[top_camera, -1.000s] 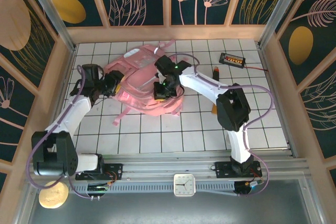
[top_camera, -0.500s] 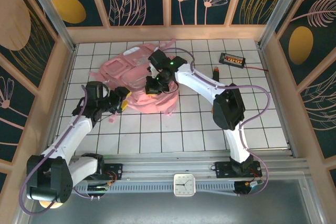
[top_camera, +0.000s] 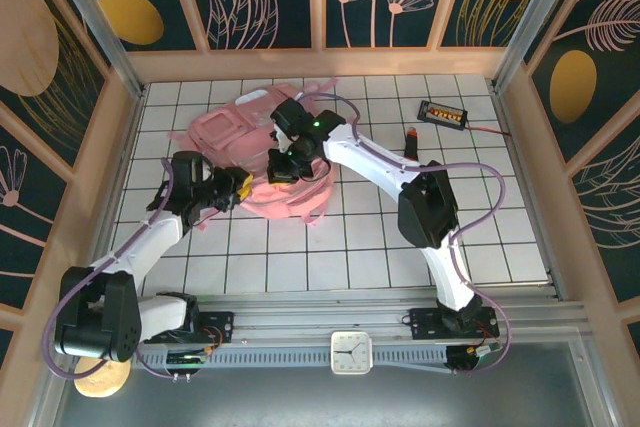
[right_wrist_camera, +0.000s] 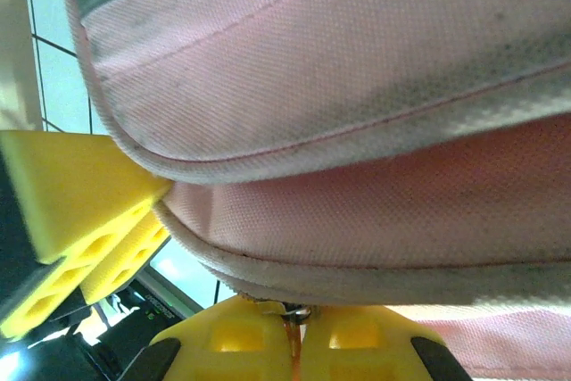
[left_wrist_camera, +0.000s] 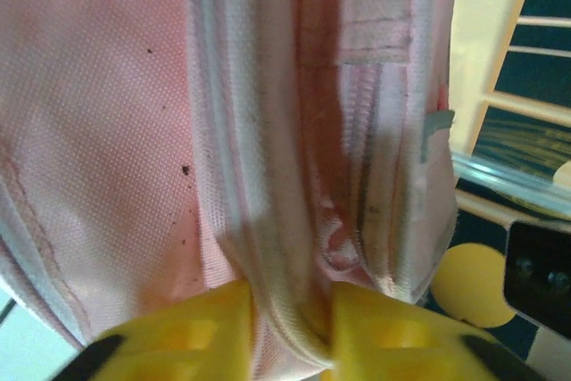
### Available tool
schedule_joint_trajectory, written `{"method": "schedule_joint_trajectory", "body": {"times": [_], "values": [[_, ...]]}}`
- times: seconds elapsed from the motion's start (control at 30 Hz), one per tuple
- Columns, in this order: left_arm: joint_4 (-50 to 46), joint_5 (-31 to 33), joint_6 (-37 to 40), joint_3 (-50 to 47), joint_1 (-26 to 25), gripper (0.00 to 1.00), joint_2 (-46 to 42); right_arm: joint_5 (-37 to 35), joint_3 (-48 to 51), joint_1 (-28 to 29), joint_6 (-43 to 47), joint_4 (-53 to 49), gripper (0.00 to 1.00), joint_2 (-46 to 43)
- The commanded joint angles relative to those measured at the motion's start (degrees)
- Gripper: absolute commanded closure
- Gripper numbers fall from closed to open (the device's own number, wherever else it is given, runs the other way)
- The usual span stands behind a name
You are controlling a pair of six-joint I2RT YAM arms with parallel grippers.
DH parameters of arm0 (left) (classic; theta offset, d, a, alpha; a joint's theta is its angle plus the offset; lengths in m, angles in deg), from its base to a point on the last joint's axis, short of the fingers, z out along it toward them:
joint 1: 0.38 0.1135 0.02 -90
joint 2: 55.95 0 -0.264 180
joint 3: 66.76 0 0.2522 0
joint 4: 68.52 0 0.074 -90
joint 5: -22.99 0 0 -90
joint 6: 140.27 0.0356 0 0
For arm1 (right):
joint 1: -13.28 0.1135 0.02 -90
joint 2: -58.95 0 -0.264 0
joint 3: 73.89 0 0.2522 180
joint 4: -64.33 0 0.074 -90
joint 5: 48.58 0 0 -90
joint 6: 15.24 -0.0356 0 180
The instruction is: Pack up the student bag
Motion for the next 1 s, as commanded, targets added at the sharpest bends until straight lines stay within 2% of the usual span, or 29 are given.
{"method": "schedule_joint_trajectory", "body": {"times": [0.0,0.13,0.27,0.37,0.47,0.83,0.97], "values": [[2.58,-0.69,0.66,0.44,-0.67,1.0,0.32,1.76,-3.93,1.61,-0.14,-0.01,1.0,1.19],[0.41,-0.35,4.5,1.13,-0.67,1.0,0.27,-0.37,-4.08,1.72,2.81,-4.2,1.0,1.36],[-11.99,1.76,18.17,8.12,-0.59,1.0,0.57,-6.75,-0.99,0.22,8.02,-9.53,1.0,-0.56],[-22.05,4.43,28.13,12.8,-0.43,1.0,0.23,-8.43,4.67,-3.41,10.22,-8.8,1.0,-3.97],[-28.17,6.74,33.91,14.76,-0.07,1.0,-0.71,-6.95,8.18,-8.32,12.19,-7.01,1.0,-5.92],[-34.13,10.0,38.3,13.57,2.49,1.0,-3.36,-6.51,6.54,-19.21,19.06,-3.28,1.0,-0.58],[-32.4,8.92,37.71,14.05,2.71,1.0,-2.47,-4.62,1.15,-19.41,20.37,-5.1,1.0,2.04]]}}
